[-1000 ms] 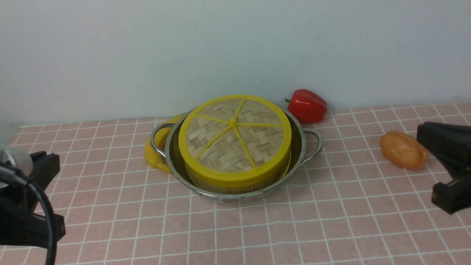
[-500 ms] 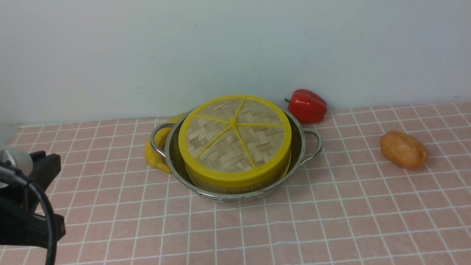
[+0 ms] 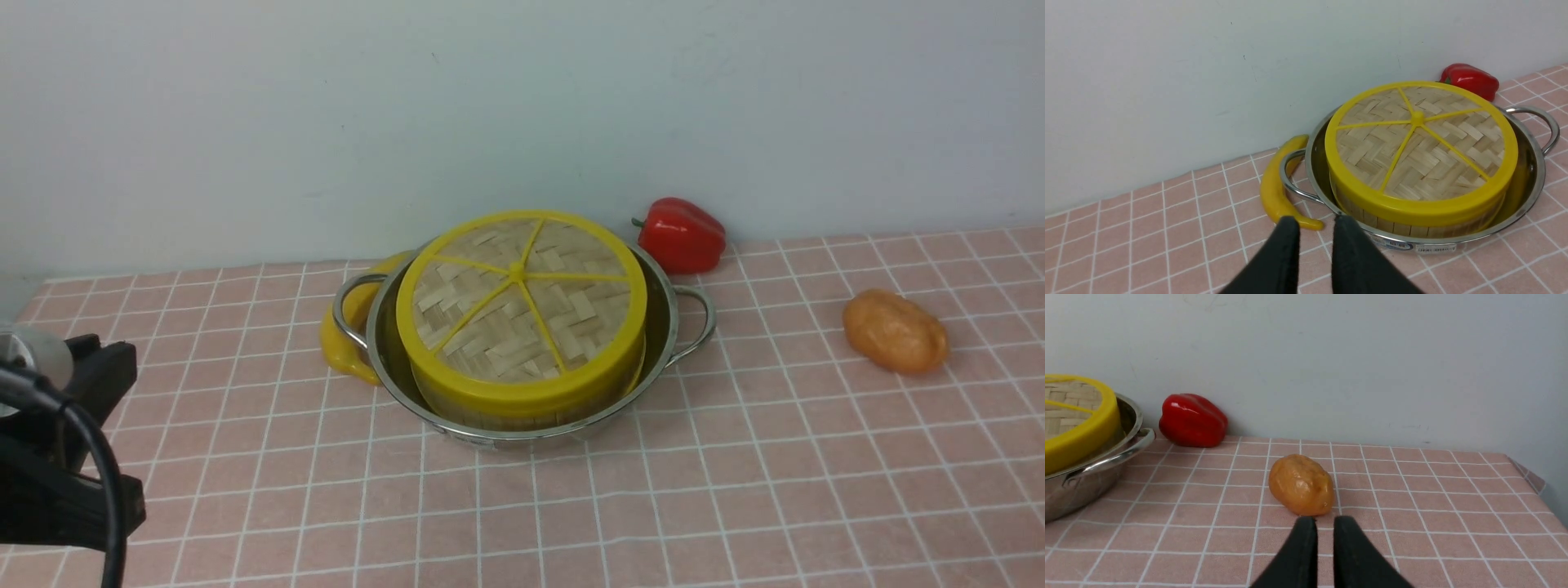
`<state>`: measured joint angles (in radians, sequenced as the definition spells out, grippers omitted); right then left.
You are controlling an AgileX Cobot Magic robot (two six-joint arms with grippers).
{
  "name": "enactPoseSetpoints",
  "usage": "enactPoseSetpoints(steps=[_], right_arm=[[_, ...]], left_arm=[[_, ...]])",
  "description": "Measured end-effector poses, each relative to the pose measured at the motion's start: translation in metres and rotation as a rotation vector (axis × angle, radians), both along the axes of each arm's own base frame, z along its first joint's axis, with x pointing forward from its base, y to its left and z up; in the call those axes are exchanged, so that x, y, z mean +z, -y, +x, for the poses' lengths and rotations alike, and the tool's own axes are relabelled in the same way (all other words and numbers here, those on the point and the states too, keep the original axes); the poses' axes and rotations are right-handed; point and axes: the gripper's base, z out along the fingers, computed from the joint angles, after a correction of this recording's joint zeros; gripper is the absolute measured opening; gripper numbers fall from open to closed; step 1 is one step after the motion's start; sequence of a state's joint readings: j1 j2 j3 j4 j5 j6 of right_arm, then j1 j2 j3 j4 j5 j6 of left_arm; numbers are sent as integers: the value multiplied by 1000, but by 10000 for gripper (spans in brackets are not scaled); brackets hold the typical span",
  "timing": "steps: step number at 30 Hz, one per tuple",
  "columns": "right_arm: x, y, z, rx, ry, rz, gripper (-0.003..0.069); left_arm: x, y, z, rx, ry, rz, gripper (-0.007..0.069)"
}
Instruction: Place the steamer in the pot on the pink tablecloth, and put the lid on the steamer.
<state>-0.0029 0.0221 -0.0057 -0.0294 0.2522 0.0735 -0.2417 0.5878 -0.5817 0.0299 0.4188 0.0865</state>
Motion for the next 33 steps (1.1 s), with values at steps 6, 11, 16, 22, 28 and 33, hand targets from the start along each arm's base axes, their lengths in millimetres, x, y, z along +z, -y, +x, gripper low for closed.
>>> enactPoseSetpoints(steps=[6,11,16,22,28,33], right_arm=[[0,0,0,3,45,18,113],[0,0,0,3,39,21,127],[0,0,0,3,39,21,143],[0,0,0,3,39,21,160],[-1,0,0,3,36,26,170],[-1,0,0,2,35,41,183]], left_arm=[[-1,0,2,0,-8,3,137],[-2,1,4,0,-17,6,146],[-3,1,5,-1,-21,10,150],[-2,0,-1,-2,0,6,160],[-3,-20,-31,133,126,16,172],[-50,-32,-56,287,142,27,181]])
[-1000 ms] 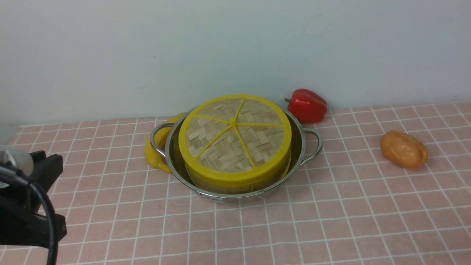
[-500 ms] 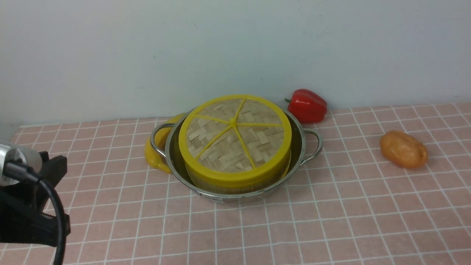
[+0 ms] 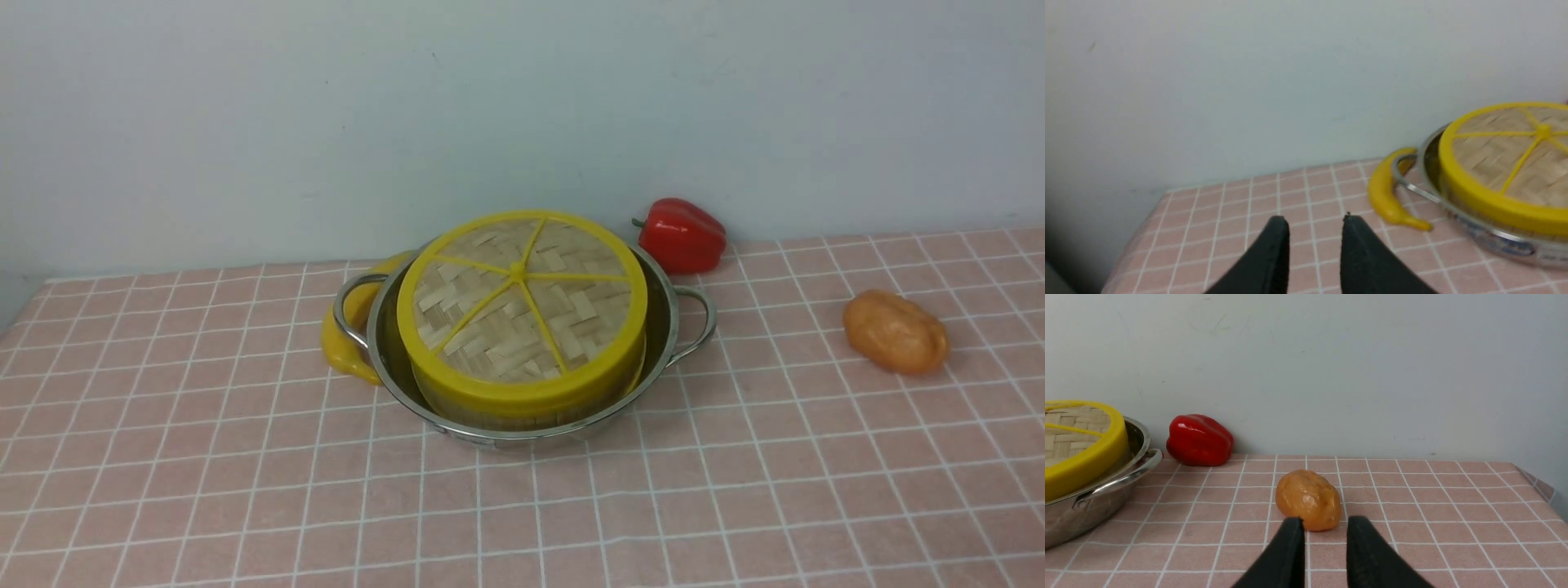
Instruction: Place the steamer in the pot on the pink tablecloth, and put the lid on the steamer.
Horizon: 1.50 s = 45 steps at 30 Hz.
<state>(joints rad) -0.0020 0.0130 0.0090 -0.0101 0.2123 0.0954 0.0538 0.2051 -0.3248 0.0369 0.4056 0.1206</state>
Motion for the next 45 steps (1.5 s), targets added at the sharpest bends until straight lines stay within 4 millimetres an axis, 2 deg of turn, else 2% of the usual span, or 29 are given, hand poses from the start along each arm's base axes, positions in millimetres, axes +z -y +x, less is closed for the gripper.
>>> enactPoseSetpoints(steps=[4,10,21,45], right_arm=[[0,0,0,0,-2,1,197],[0,0,0,0,-5,1,216],[0,0,0,0,-5,1,241],[0,0,0,0,-5,1,243]], left_arm=[[-53,-1,-10,34,-29,4,191],[-81,-1,-7,31,5,-19,201],[-84,-1,-6,29,45,-27,215],[-84,-1,-6,29,45,-27,243]])
